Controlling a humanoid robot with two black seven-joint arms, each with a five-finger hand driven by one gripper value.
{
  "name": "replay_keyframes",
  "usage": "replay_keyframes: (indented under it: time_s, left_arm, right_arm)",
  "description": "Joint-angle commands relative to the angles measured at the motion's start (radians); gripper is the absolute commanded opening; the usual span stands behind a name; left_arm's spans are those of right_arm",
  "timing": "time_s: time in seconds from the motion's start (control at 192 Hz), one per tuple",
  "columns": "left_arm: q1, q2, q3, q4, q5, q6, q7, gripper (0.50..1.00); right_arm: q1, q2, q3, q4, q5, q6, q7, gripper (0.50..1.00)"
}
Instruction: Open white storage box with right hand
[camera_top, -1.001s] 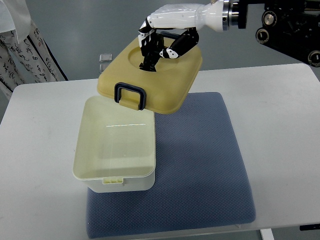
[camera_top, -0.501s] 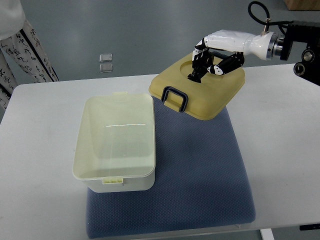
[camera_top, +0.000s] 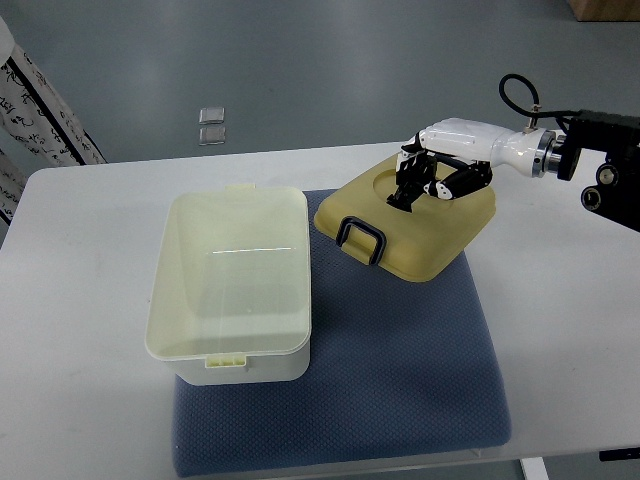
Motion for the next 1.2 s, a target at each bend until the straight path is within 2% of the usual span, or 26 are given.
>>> replay_keyframes:
  time_s: [0.0,0.396,0.469,0.558,0.673,0.714,0.746,0.86,1.064,1.194]
  left_arm:
    - [0.0,0.0,0.001,-0.001,0.0,0.0,0.0,1.0]
    - [0.0,0.0,0.001,-0.001,0.0,0.0,0.0,1.0]
    - [0.0,0.0,-0.001,0.0,0.0,0.0,0.0,1.0]
    - [0.0,0.0,-0.001,-0.001,0.0,0.0,0.0,1.0]
    - [0.0,0.0,0.001,0.0,0.0,0.0,0.0,1.0]
    - [0.0,0.0,0.001,-0.001,0.0,0.0,0.0,1.0]
    - [0.0,0.0,0.001,0.0,0.0,0.0,0.0,1.0]
    - [0.0,0.0,0.001,0.0,0.0,0.0,0.0,1.0]
    - [0.0,0.0,0.001,0.0,0.0,0.0,0.0,1.0]
    - [0.0,0.0,0.001,0.0,0.0,0.0,0.0,1.0]
  right_arm:
    - [-0.024,0.005,-0.002,-0.001,-0.002,-0.007,0.0,0.5]
    - [-0.088,0.051,0.0,-0.001,-0.003,-0.027,0.0,0.5]
    - [-0.109,0.063,0.003,-0.001,0.0,-0.038,0.0,0.552]
    - [-0.129,0.089,0.004,-0.013,0.011,-0.059,0.0,0.654]
    - [-0.136,0.095,0.004,-0.013,0.015,-0.059,0.0,0.697]
    - [-0.14,0.097,0.004,-0.013,0.017,-0.059,0.0,0.758]
    - [-0.148,0.097,0.009,-0.013,0.017,-0.059,0.0,0.823]
    - [-0.149,0.094,0.012,-0.013,0.02,-0.055,0.0,0.901]
    - [-0.145,0.088,0.013,-0.013,0.095,-0.053,0.0,0.915]
    - [-0.143,0.084,0.056,-0.013,0.228,-0.032,0.0,0.915]
